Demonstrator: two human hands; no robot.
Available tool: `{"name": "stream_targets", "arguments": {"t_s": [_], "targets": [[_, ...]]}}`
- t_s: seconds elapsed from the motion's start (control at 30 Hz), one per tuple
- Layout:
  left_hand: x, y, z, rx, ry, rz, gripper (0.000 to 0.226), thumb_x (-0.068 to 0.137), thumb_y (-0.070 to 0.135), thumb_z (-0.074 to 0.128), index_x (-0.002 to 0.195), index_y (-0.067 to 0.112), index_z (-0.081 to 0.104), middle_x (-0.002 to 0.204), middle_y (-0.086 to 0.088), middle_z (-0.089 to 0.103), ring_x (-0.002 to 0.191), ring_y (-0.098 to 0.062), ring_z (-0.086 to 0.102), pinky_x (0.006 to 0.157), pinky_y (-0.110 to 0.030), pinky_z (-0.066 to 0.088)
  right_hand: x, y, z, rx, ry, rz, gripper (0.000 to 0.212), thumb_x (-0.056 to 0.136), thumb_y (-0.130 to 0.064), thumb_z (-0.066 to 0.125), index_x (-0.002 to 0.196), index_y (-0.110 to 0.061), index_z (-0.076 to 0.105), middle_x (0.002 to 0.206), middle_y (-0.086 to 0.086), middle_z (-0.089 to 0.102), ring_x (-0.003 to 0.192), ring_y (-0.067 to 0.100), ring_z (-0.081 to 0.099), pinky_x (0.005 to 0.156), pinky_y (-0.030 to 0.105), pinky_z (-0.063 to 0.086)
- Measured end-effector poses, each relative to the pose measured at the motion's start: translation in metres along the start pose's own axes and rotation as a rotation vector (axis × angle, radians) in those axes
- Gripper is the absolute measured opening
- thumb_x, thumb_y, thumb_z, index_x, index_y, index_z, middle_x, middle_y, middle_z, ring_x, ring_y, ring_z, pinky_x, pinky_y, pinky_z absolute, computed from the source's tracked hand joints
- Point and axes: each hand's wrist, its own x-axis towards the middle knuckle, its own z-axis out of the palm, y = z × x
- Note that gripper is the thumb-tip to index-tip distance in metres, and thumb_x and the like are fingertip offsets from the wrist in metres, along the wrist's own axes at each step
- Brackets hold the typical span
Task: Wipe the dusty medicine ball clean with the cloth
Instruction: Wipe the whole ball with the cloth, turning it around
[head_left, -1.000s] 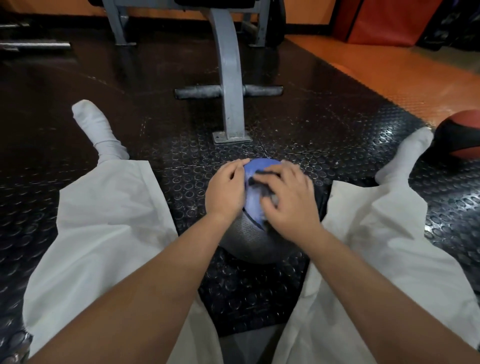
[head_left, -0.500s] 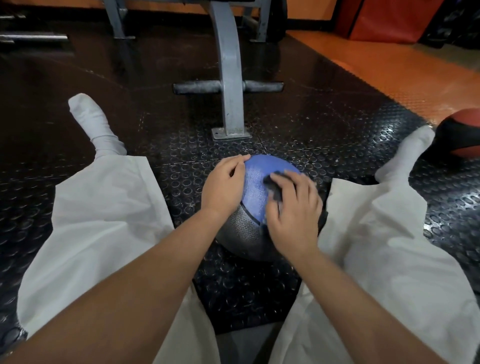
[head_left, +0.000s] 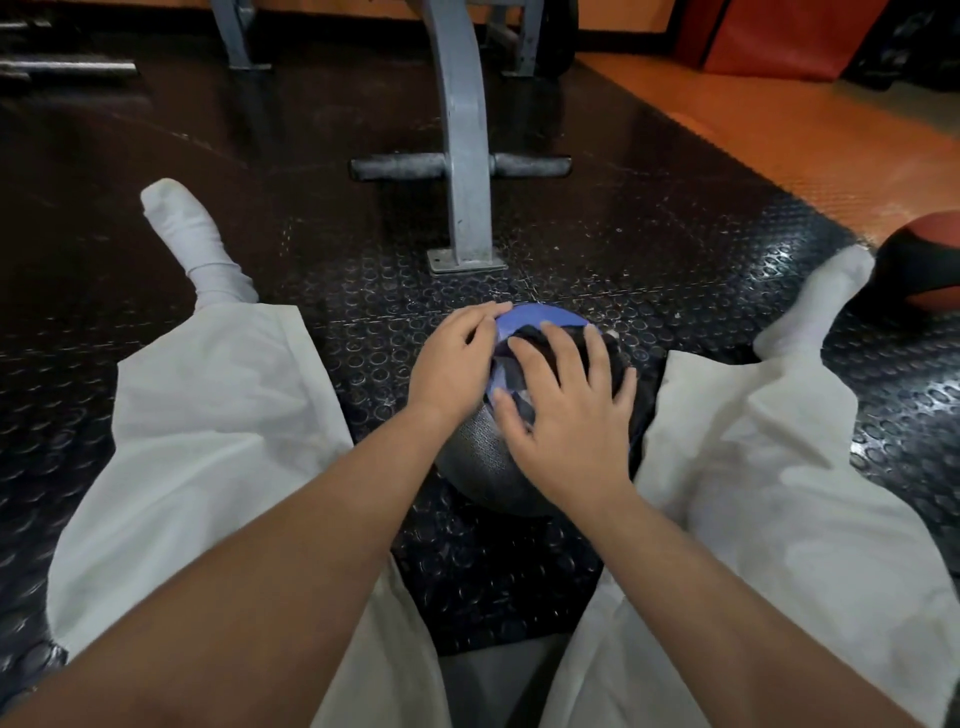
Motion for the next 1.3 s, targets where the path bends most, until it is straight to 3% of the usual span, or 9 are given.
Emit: {"name": "stream_targets", "arguments": {"t_s": [0.2,0.27,0.43,0.6,0.83,0.9,1.03,1.17,1.3], "targets": [[-0.018,0.0,0.015,0.052,0.113,0.082,0.034,0.103,0.021,0.041,0.127,0.023,0.065,0.133,0.01,0.058,0.125,-0.004,0.048,0.11,-0.028,0.036,0.074,0.011,-0.012,0.15,-0.246,0.252,0.041,0.098,-0.047,0.032,0.13,-0.029,0.051,0.139,-0.001,0.045,0.129,0.029,0.036,0.101,0.057,0.029],[-0.018,-0.001,0.017,0.056,0.13,0.096,0.035,0.102,0.021,0.039,0.126,0.023,0.065,0.132,0.01,0.058,0.124,-0.004,0.049,0.11,-0.029,0.036,0.084,0.012,-0.01,0.175,-0.254,0.28,0.041,0.098,-0.044,0.031,0.132,-0.029,0.05,0.141,0.0,0.045,0.13,0.029,0.036,0.104,0.055,0.027],[0.001,0.004,0.009,0.023,0.052,-0.036,0.036,0.103,0.019,0.035,0.123,0.025,0.064,0.13,0.009,0.057,0.12,-0.008,0.052,0.106,-0.029,0.039,0.025,0.006,0.0,0.075,0.029,0.064,0.046,0.091,-0.042,0.037,0.132,-0.027,0.053,0.142,0.001,0.048,0.135,0.031,0.035,0.103,0.058,0.031],[0.003,0.001,0.006,0.002,-0.012,-0.014,0.036,0.104,0.019,0.035,0.124,0.026,0.064,0.13,0.011,0.056,0.121,-0.004,0.049,0.104,-0.021,0.035,0.006,0.017,0.001,0.03,0.03,-0.063,0.045,0.089,-0.041,0.04,0.13,-0.029,0.054,0.14,0.003,0.049,0.132,0.034,0.04,0.095,0.059,0.037],[-0.009,0.005,0.017,0.069,0.167,-0.007,0.037,0.102,0.019,0.036,0.127,0.022,0.063,0.132,0.008,0.057,0.121,-0.008,0.051,0.106,-0.028,0.038,0.093,0.016,-0.008,0.212,-0.275,0.267,0.042,0.096,-0.041,0.035,0.136,-0.035,0.045,0.144,-0.003,0.042,0.13,0.026,0.035,0.103,0.05,0.027],[-0.001,0.005,0.017,0.086,0.167,-0.066,0.038,0.101,0.019,0.035,0.127,0.023,0.062,0.133,0.006,0.057,0.12,-0.011,0.052,0.105,-0.033,0.039,0.089,0.014,-0.004,0.206,-0.217,0.239,0.042,0.097,-0.041,0.035,0.137,-0.034,0.046,0.144,-0.004,0.043,0.133,0.024,0.034,0.105,0.049,0.026],[0.019,0.003,0.008,0.049,0.129,-0.177,0.038,0.1,0.019,0.033,0.123,0.025,0.063,0.133,0.005,0.057,0.118,-0.012,0.053,0.099,-0.029,0.04,0.027,0.006,0.011,0.117,0.068,0.11,0.046,0.091,-0.04,0.038,0.131,-0.025,0.053,0.14,0.003,0.049,0.135,0.032,0.035,0.102,0.057,0.032],[0.012,0.002,0.008,0.057,0.116,-0.153,0.039,0.102,0.021,0.031,0.127,0.026,0.06,0.136,0.008,0.054,0.12,-0.008,0.049,0.095,-0.023,0.034,0.002,0.018,0.015,0.078,0.122,-0.005,0.043,0.089,-0.039,0.041,0.127,-0.023,0.054,0.133,0.009,0.053,0.128,0.037,0.042,0.091,0.056,0.042],[-0.001,0.004,0.017,0.147,0.22,-0.106,0.039,0.102,0.021,0.032,0.13,0.025,0.059,0.137,0.005,0.053,0.124,-0.014,0.048,0.106,-0.035,0.036,0.051,0.019,0.002,0.104,0.05,0.24,0.037,0.092,-0.035,0.041,0.126,-0.026,0.056,0.125,0.006,0.052,0.114,0.031,0.044,0.088,0.047,0.038]]}}
